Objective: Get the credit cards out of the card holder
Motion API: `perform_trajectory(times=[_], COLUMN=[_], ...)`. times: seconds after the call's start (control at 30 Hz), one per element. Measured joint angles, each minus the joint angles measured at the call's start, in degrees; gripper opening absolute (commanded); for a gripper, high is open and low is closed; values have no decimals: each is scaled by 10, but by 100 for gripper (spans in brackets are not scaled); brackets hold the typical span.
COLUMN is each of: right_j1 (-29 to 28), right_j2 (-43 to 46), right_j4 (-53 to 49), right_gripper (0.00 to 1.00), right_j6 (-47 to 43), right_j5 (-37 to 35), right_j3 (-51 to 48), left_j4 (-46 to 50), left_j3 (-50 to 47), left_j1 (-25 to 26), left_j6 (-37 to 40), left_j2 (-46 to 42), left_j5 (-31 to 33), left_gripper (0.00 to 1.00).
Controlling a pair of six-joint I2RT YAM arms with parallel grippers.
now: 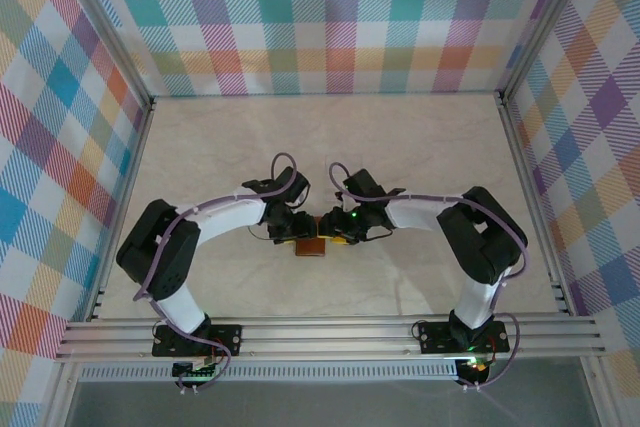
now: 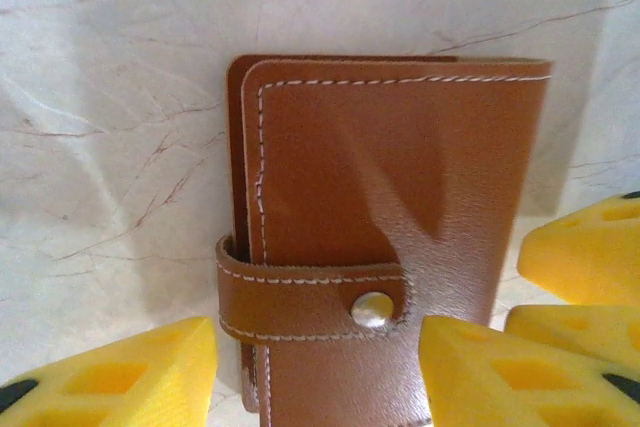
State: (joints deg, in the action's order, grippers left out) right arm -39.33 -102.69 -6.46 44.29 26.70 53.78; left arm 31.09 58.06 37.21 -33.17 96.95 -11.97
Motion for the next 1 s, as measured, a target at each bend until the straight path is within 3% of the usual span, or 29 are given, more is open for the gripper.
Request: perform_trajectory(times=[0.23,0.4,0.67,1.0], right_j1=[5,11,14,11], right_j2=[-23,-37,-36,-24], right_j4=[24,43,55,60], right_gripper=[36,28,13,8], right_j6=[-1,7,17,16], right_j5=[22,37,40,40], right_j3=[4,3,-2,-2], left_j4=[-14,-15,-12,33], left_j3=[0,0,0,61], left_j1=[-1,-2,-3,8], left_j6=[10,10,10,15], left_j2=[13,14,11,1], left_j5=[-17,-21,-9,36], left_gripper=[40,37,41,46])
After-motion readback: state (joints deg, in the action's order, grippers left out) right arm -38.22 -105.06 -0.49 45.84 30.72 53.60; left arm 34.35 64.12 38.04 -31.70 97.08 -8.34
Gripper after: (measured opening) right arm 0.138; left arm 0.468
